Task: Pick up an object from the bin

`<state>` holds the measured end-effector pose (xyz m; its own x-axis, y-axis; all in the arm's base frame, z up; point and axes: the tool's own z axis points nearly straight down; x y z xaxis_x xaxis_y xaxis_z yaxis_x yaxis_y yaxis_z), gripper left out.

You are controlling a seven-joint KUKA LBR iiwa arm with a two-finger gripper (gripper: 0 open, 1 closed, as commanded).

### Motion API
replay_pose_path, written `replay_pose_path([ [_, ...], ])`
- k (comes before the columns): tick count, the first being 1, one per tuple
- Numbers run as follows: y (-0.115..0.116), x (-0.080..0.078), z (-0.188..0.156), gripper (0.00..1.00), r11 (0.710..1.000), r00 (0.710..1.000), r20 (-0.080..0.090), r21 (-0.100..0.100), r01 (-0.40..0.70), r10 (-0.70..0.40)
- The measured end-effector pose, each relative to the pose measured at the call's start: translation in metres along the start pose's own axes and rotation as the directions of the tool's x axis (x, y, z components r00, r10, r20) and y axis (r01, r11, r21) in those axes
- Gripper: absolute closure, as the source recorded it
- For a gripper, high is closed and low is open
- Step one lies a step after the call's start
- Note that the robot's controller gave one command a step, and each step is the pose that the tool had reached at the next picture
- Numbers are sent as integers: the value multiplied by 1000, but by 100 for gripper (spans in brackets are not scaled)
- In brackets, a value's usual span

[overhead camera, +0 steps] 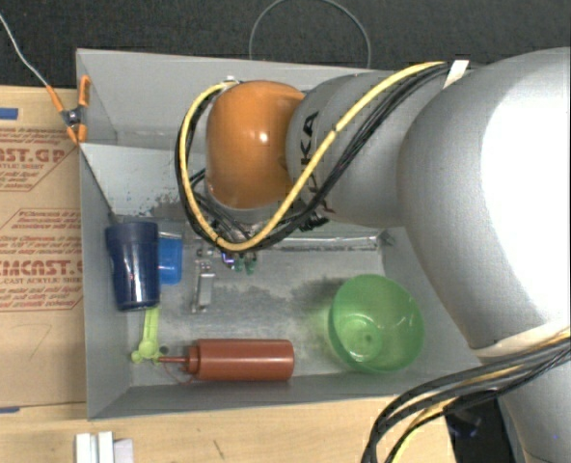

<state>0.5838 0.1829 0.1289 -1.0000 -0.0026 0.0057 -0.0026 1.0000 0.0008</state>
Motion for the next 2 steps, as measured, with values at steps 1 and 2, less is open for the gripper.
replay_pose_path([
  [1,-1,-2,-5,0,1000,1000,7,-1,-2,2],
  [2,-9,21,-121,0,1000,1000,0,0,-24,24],
])
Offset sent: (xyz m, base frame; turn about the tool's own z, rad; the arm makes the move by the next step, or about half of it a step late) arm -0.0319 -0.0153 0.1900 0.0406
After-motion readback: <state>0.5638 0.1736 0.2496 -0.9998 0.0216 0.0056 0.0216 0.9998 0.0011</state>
